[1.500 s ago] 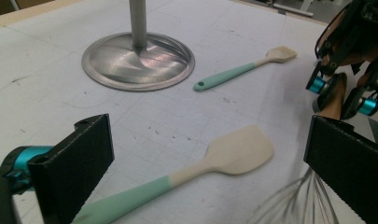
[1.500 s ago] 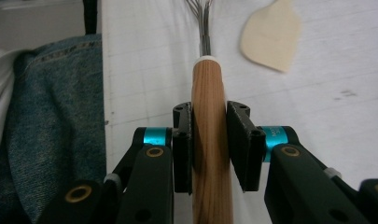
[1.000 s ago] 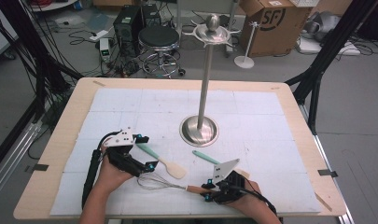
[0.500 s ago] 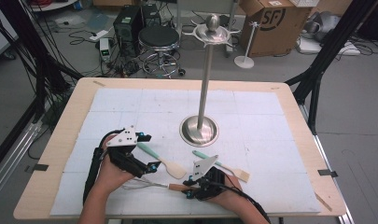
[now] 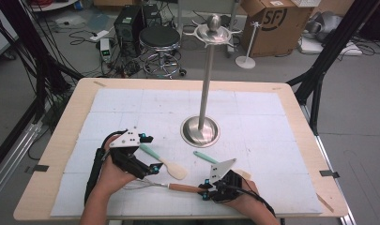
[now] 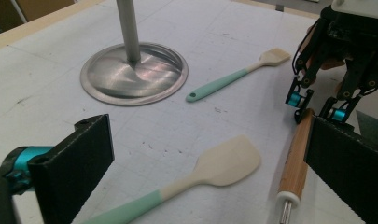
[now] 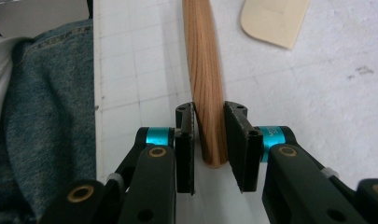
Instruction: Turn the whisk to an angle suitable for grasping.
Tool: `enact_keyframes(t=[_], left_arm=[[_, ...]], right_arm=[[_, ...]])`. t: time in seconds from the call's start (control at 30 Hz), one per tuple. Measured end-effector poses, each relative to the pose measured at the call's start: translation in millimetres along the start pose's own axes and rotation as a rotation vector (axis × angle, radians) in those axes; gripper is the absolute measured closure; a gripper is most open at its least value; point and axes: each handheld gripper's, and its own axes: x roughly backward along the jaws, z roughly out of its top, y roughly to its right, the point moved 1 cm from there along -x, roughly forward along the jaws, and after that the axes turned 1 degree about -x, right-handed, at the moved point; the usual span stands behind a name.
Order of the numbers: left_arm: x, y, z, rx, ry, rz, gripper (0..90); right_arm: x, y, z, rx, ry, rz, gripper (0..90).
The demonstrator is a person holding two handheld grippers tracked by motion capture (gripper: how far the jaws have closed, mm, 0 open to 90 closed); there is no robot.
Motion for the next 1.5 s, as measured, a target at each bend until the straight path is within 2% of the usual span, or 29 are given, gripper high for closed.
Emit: enact_keyframes(t=[0.17, 0.2, 0.23, 0.4, 0.43, 0.5, 0.53, 0.57, 0.6, 0.8, 0.9, 0.97, 1.0, 1.27, 1.5], left_arm=[[-1.6, 1.7, 0.6, -0.005, 0.001, -0.010, 2.1], [-1.8, 2.0, 0.8, -0.007, 0.006, -0.014, 2.1], [-1.4, 1.9, 1.1, -0.012, 0.002, -0.014, 2.1], [0.5, 0.9, 1.0, 0.000, 0.011, -0.012, 2.1], [0.9, 0.7, 1.1, 0.001, 0.014, -0.011, 2.1], [1.3, 0.8, 1.3, 0.004, 0.018, -0.015, 2.1], [1.2, 0.6, 1.3, 0.003, 0.017, -0.017, 2.1], [0.9, 0.8, 1.2, 0.006, 0.018, -0.017, 2.1], [1.0, 0.6, 1.2, 0.004, 0.014, -0.017, 2.1], [2.1, -0.1, 1.4, 0.009, 0.005, -0.017, 2.1], [2.4, -1.8, 2.6, 0.018, 0.010, -0.015, 2.1], [1.6, -1.6, 3.1, 0.023, 0.009, -0.012, 2.1], [1.0, -0.9, 2.8, 0.015, -0.006, -0.012, 2.1], [-0.7, 2.0, 0.9, 0.013, -0.014, -0.030, 2.1], [-2.8, 1.9, 0.2, 0.015, -0.018, -0.040, 2.1]], right_arm=[[-2.5, 2.1, 2.2, -0.010, 0.009, 0.005, 73.9], [-1.6, 2.8, 2.0, -0.012, 0.014, 0.002, 64.3], [-0.4, 3.1, 1.7, -0.021, 0.020, 0.000, 60.9], [20.6, 9.5, -4.4, -0.080, 0.134, -0.014, 47.4], [20.6, 9.5, -4.4, -0.080, 0.134, -0.014, 47.4], [35.4, 16.8, -12.0, -0.130, 0.202, -0.026, 41.0], [39.9, 19.3, -14.3, -0.142, 0.225, -0.034, 39.1], [39.9, 19.3, -14.3, -0.142, 0.225, -0.034, 39.1], [48.9, 23.5, -18.1, -0.162, 0.264, -0.052, 36.6], [73.4, 33.3, -26.1, -0.199, 0.363, -0.103, 26.7], [81.0, 37.2, -30.9, -0.205, 0.390, -0.111, 25.9], [90.9, 42.4, -38.8, -0.218, 0.417, -0.133, 24.4], [93.7, 43.9, -41.0, -0.224, 0.422, -0.141, 23.6], [105.3, 50.7, -50.1, -0.254, 0.427, -0.203, 20.5], [116.1, 49.2, -51.1, -0.269, 0.432, -0.247, 16.7]])
